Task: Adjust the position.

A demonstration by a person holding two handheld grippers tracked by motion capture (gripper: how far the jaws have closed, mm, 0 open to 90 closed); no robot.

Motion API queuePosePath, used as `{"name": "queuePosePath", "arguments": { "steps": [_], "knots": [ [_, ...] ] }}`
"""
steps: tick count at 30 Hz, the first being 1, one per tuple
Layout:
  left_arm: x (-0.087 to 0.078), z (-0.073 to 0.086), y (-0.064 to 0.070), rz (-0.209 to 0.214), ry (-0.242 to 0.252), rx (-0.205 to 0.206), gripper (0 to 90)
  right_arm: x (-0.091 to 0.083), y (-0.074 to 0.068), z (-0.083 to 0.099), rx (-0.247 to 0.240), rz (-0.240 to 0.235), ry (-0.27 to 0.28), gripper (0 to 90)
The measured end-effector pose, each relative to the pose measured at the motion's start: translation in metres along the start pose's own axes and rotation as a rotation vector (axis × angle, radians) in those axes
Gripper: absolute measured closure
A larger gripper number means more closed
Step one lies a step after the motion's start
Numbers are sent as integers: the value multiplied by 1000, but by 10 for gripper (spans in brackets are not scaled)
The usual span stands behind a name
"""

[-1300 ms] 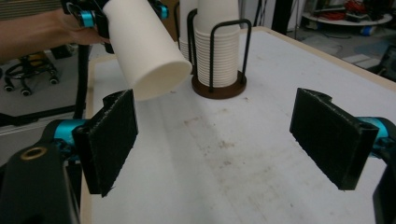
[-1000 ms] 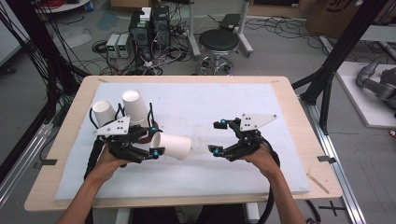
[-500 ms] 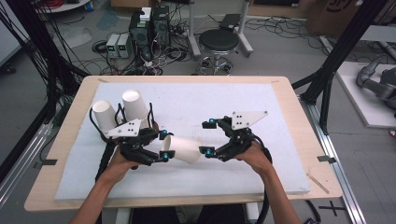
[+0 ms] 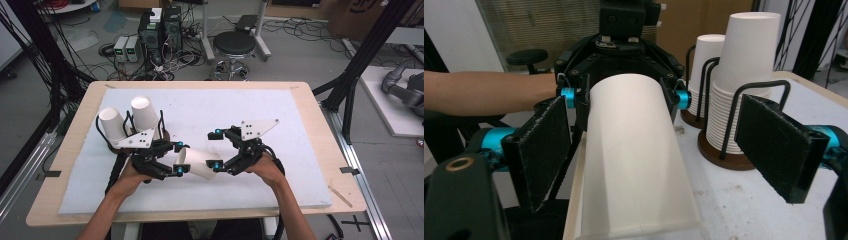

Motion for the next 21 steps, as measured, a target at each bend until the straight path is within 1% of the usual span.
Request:
{"name": "queuePosePath", "arguments": {
  "steps": [3,4,5,9,16,21],
  "knots": [
    [0,-1,0,6,4,-2,351,3,-2,0,-1,-12,-3,155],
    [0,-1,1,8,10,-2,351,4,-2,0,-4,-9,-4,155],
    [-1,-2,1,6,12,1,351,5,-3,1,2,-18,-8,155],
    [-2,-4,2,9,16,3,351,9,-4,3,3,-23,-17,155],
    [-2,-10,7,13,13,27,351,20,-8,9,8,-57,-40,156],
    [-4,-14,9,16,23,36,351,22,-10,12,8,-66,-53,156]
  ]
}}
Point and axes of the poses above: each handheld gripper's, and its own axes: x roughly forward along the jaws, z roughly out of its underside, y roughly to its right, the point moved 9 cm from there along x, roughly forward along the jaws, and after that the axes turned 2 degrees about -y, right-handed, at the moved point
